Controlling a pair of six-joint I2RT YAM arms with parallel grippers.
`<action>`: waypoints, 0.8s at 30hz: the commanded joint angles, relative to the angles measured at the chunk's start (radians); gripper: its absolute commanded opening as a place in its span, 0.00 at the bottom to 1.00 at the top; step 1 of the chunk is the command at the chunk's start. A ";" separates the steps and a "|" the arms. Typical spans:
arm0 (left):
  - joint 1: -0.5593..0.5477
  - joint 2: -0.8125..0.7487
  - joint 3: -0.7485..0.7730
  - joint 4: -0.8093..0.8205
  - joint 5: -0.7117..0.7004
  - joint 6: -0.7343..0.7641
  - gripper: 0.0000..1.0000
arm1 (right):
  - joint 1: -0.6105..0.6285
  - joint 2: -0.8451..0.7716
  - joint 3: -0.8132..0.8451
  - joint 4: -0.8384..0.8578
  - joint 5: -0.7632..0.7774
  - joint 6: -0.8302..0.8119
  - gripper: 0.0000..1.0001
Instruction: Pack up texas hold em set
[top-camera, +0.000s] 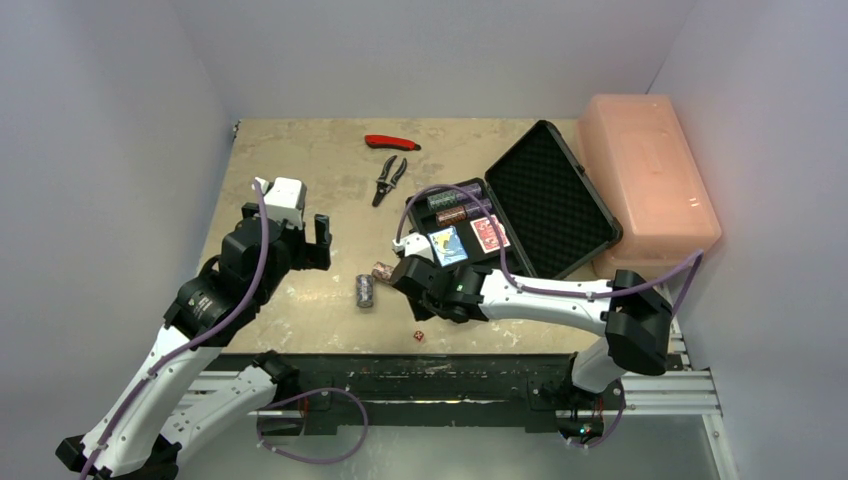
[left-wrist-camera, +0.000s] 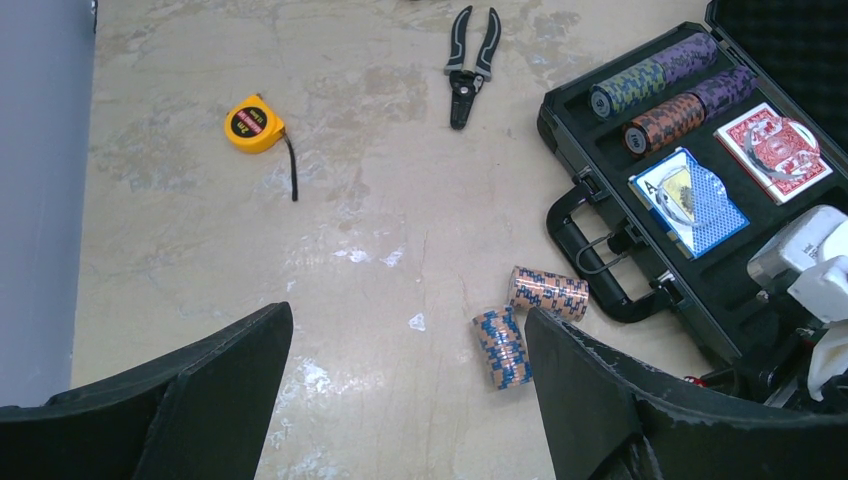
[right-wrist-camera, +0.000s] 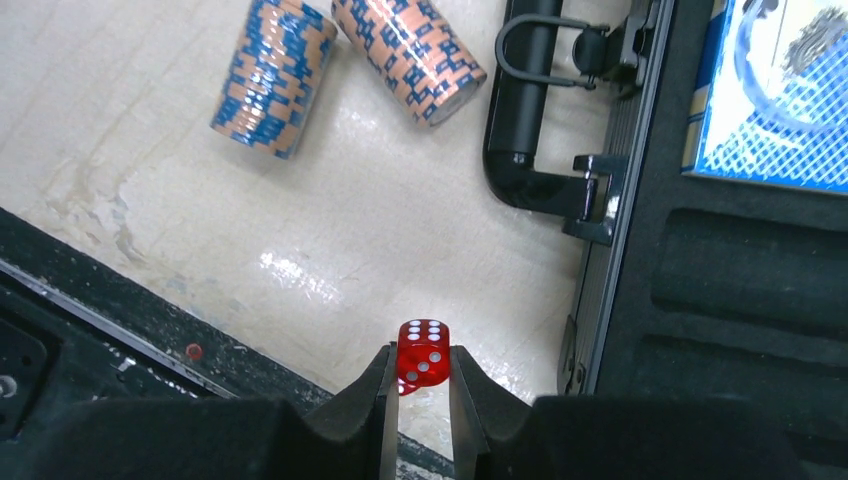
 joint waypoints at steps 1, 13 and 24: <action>0.005 -0.004 -0.005 0.027 -0.018 0.010 0.86 | 0.005 -0.048 0.066 -0.010 0.072 -0.033 0.00; 0.006 -0.003 -0.005 0.027 -0.020 0.011 0.86 | 0.001 -0.115 0.102 -0.031 0.223 -0.106 0.00; 0.006 -0.001 -0.005 0.027 -0.025 0.014 0.86 | -0.020 -0.085 0.154 -0.024 0.262 -0.172 0.00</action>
